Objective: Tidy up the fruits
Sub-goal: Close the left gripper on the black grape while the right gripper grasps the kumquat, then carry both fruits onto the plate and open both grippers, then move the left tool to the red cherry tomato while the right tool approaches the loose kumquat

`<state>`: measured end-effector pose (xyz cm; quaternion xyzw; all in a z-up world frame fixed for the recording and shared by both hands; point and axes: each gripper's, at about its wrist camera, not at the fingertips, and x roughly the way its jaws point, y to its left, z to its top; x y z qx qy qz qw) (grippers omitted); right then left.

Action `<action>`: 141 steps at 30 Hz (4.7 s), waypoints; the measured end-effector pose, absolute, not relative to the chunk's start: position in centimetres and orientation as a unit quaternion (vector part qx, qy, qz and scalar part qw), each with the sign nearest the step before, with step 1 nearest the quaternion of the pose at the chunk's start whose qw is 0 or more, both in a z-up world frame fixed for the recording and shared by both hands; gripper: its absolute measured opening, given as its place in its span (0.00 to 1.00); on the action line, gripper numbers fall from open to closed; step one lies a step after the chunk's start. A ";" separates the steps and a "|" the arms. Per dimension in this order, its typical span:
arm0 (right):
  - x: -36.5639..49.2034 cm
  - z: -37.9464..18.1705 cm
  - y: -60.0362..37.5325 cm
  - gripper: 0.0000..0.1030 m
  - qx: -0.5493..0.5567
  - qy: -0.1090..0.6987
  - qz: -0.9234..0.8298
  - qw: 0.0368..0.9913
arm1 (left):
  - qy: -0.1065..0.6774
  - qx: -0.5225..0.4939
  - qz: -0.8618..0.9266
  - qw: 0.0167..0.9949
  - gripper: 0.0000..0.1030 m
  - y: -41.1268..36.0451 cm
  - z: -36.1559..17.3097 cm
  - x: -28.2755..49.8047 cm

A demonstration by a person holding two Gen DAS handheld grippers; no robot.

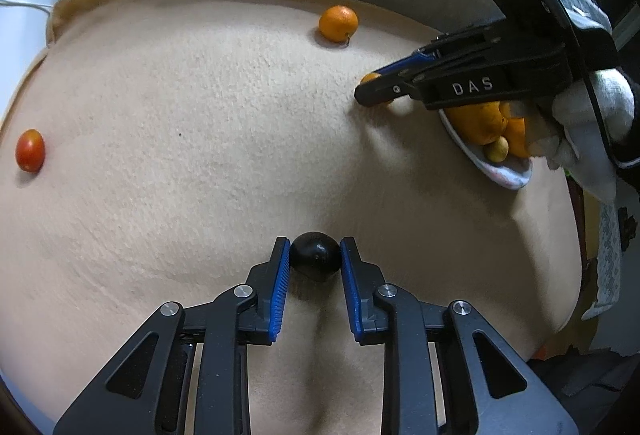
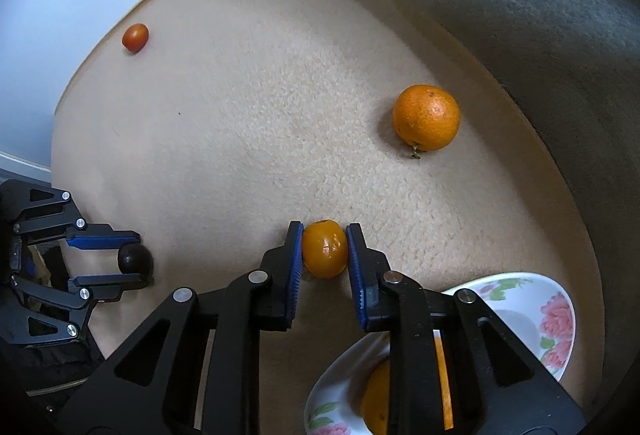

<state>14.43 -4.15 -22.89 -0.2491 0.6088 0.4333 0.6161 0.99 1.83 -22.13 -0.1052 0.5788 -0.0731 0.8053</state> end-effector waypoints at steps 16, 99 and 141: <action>15.9 -17.5 -8.5 0.21 -0.169 0.587 0.427 0.667 | 0.552 -0.100 -0.089 0.823 0.23 1.5 -18.8 2.2; 20.9 -16.2 -23.5 0.47 -0.051 0.577 0.349 0.737 | 0.519 -0.016 -0.228 0.824 0.31 -13.8 -16.6 7.7; 19.1 -13.8 -18.4 0.77 -0.052 0.568 0.338 0.749 | 0.476 -0.044 -0.160 0.863 0.68 -5.5 -13.1 5.0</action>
